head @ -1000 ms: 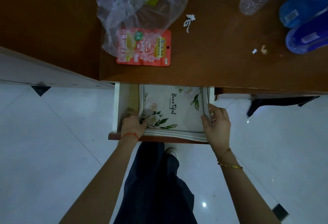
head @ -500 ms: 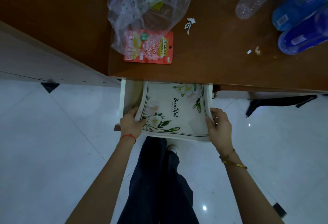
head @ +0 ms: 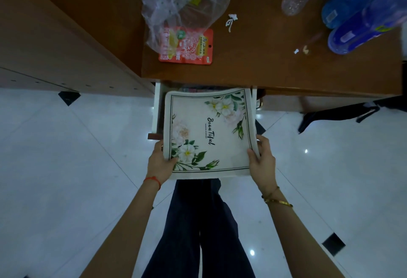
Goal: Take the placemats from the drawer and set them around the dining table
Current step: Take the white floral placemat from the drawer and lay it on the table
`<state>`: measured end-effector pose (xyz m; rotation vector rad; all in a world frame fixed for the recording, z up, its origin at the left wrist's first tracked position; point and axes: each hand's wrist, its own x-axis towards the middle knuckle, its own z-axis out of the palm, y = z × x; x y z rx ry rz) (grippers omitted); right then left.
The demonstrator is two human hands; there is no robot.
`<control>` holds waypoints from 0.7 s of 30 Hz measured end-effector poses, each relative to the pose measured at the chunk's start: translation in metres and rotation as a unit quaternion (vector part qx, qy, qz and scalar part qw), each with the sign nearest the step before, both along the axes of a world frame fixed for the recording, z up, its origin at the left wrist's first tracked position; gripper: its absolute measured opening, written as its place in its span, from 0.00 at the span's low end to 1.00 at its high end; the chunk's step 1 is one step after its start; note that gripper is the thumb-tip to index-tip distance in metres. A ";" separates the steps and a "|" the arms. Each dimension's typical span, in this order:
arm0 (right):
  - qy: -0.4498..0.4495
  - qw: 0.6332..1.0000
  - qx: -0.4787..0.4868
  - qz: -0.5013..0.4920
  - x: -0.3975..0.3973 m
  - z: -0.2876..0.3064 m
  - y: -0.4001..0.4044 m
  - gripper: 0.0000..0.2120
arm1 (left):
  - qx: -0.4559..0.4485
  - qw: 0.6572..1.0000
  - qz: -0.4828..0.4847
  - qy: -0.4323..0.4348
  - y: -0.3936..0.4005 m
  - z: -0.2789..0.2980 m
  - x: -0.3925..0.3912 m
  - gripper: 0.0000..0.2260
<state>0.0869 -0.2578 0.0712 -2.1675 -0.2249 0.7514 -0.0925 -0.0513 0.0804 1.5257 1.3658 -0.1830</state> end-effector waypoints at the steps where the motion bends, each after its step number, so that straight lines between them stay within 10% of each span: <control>1: 0.000 1.000 -0.003 -0.001 -0.002 0.002 0.000 0.18 | -0.009 1.000 0.002 -0.003 -0.001 0.001 -0.002 0.25; 21: -0.007 0.996 0.069 0.055 -0.014 0.226 -0.009 0.18 | 0.053 0.985 0.048 -0.157 -0.018 0.220 -0.047 0.24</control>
